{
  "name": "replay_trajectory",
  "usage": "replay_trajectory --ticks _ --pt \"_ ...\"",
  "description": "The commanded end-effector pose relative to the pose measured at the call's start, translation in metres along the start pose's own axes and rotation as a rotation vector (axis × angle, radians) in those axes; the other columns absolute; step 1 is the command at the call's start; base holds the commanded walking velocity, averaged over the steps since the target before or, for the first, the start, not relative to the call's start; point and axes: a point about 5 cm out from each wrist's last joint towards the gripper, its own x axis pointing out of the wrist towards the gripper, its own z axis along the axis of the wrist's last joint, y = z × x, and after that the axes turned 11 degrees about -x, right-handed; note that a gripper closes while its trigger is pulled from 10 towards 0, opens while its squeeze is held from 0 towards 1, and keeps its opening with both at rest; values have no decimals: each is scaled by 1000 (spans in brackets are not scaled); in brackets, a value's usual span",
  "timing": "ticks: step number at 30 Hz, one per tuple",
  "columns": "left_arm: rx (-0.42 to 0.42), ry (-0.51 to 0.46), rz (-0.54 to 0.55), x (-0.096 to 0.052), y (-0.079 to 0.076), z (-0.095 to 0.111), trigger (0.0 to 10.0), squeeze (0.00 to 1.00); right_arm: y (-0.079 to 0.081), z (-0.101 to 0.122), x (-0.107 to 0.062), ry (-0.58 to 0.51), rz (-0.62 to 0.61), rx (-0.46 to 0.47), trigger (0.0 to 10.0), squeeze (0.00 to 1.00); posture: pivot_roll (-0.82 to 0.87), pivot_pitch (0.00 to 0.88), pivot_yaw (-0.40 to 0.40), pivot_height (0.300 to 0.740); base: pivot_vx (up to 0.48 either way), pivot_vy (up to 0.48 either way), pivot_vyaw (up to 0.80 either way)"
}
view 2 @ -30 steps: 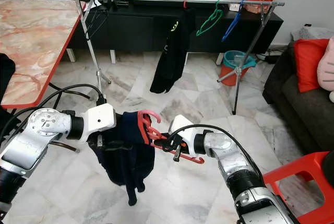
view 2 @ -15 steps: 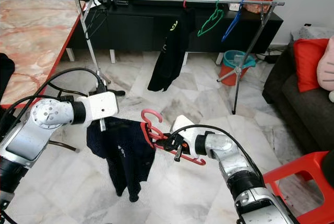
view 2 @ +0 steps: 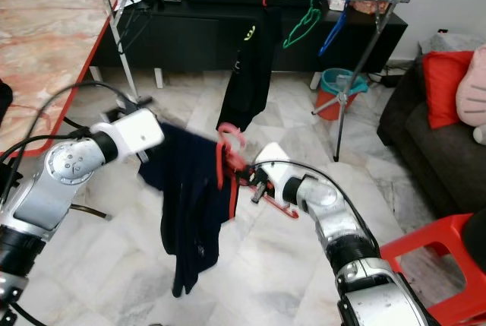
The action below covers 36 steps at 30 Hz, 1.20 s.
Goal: Hang hanger
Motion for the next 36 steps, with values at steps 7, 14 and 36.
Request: replay_trajectory --ticks 7,14,36 --pt "-244 40 206 0 -37 -24 10000 0 -20 29 15 -58 -236 64 0 0 162 33 -115 736 0 0 0" --pt "-315 28 228 8 -53 -26 10000 0 -17 53 26 -146 -222 92 0 0 155 14 -110 736 0 0 0" --pt "-436 -41 121 12 -92 -24 10000 1000 -8 83 40 -145 -54 77 0 0 153 34 -149 736 0 0 0"
